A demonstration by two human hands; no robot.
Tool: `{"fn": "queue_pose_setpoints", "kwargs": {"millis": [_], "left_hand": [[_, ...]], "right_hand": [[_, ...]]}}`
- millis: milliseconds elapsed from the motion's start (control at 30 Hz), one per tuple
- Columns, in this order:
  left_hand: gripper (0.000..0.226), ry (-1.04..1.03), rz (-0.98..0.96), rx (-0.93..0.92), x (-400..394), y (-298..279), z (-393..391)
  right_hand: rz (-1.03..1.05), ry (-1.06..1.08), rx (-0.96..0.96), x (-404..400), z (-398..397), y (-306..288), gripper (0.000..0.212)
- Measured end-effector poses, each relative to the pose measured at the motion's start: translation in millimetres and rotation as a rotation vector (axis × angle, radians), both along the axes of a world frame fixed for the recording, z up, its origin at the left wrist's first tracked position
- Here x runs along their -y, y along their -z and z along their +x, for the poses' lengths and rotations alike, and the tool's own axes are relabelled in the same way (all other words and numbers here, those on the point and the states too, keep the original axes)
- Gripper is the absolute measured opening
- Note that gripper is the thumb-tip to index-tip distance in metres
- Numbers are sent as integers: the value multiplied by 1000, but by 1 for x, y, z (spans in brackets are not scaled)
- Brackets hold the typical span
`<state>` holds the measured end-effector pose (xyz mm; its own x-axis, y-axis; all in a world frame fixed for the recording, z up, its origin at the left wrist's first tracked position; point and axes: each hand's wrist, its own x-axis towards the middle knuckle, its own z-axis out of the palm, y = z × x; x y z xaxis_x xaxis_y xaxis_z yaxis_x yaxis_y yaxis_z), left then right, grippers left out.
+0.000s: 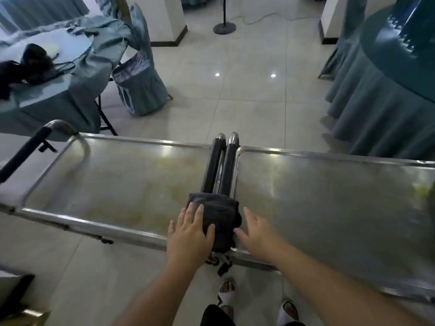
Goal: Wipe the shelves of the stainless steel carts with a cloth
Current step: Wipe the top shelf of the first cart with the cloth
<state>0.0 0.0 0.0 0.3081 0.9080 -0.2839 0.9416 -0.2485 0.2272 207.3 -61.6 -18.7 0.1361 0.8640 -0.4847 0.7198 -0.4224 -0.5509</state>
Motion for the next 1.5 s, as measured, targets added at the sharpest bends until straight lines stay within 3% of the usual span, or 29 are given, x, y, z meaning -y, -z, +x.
{"fn": "queue_pose_setpoints", "kwargs": {"millis": [167, 233, 433, 800, 933, 1233, 1367, 1433, 1500], "left_hand": [[77, 22, 21, 40, -27, 15, -35], [77, 55, 30, 37, -34, 20, -45], [74, 136, 16, 31, -48, 29, -52], [66, 228, 38, 41, -78, 9, -26], [66, 276, 29, 43, -91, 0, -5], [64, 411, 9, 82, -106, 3, 65], [62, 427, -24, 101, -113, 9, 89], [61, 425, -31, 114, -118, 12, 99], [62, 423, -41, 123, -122, 16, 107]], "right_hand": [[-96, 614, -522, -37, -24, 20, 97], [-114, 736, -589, -41, -27, 29, 95], [-65, 830, -731, -43, -35, 37, 41], [-167, 1017, -879, -44, -26, -8, 23], [-51, 1057, -1041, -27, 7, -37, 18], [286, 1131, -918, -1, 90, -60, 25], [409, 955, -514, -12, 95, -41, 33], [386, 801, -348, -20, 87, -28, 28], [312, 654, -259, -23, 69, -9, 41]]}}
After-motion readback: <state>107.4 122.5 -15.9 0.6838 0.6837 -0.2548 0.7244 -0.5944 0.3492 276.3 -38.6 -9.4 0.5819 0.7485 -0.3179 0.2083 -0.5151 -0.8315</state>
